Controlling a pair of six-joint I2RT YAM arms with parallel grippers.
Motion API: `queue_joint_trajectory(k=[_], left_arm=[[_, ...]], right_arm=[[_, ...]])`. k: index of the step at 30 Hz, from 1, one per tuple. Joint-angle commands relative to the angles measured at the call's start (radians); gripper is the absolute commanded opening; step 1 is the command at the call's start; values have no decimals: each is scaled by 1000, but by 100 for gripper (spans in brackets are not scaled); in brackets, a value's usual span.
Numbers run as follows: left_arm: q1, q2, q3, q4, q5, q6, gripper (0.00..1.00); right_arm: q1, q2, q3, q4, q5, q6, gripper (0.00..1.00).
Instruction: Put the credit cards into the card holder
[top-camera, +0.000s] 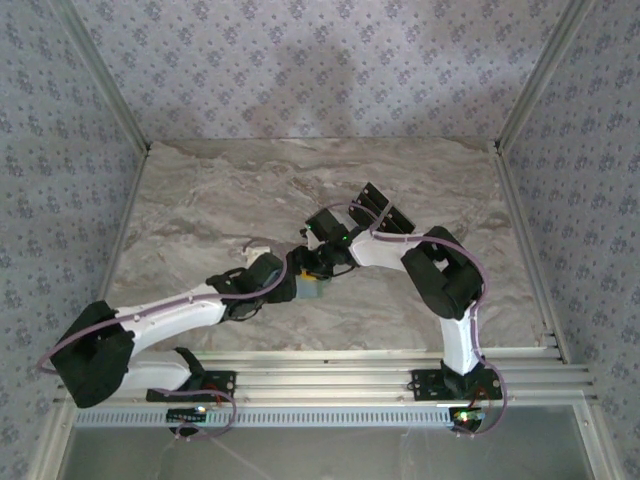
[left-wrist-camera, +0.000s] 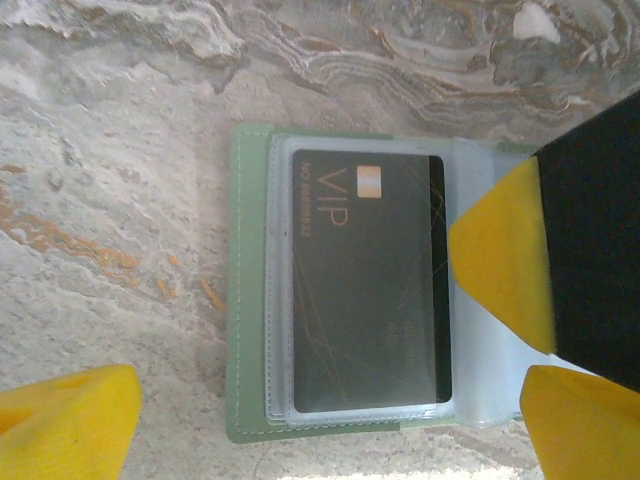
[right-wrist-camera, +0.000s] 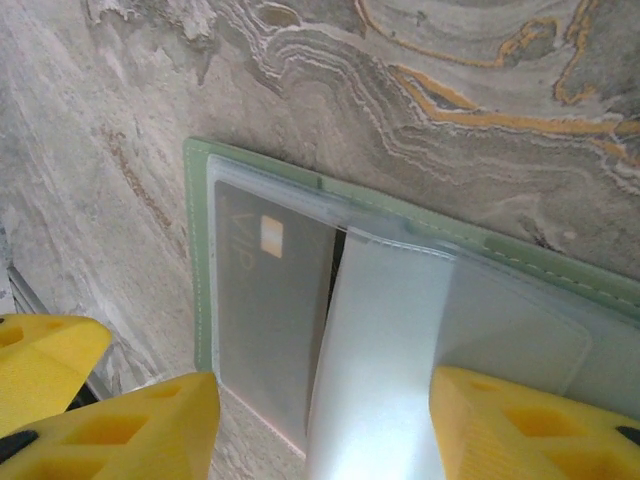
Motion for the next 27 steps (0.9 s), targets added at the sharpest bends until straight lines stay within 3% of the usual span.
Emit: queue_joint_trajectory(k=[1,16,27], left_arm=[[-2,26,-10,42,26,17,97],[-7,145,-9,67,5,6,96],[-7,167,-25,53,-8,-20,95]], right_arm=[[11,33,5,-5,-12,11,60],[4,18,18,-19,-14,5,60],[-15,-133,-89,-67,95,-24,60]])
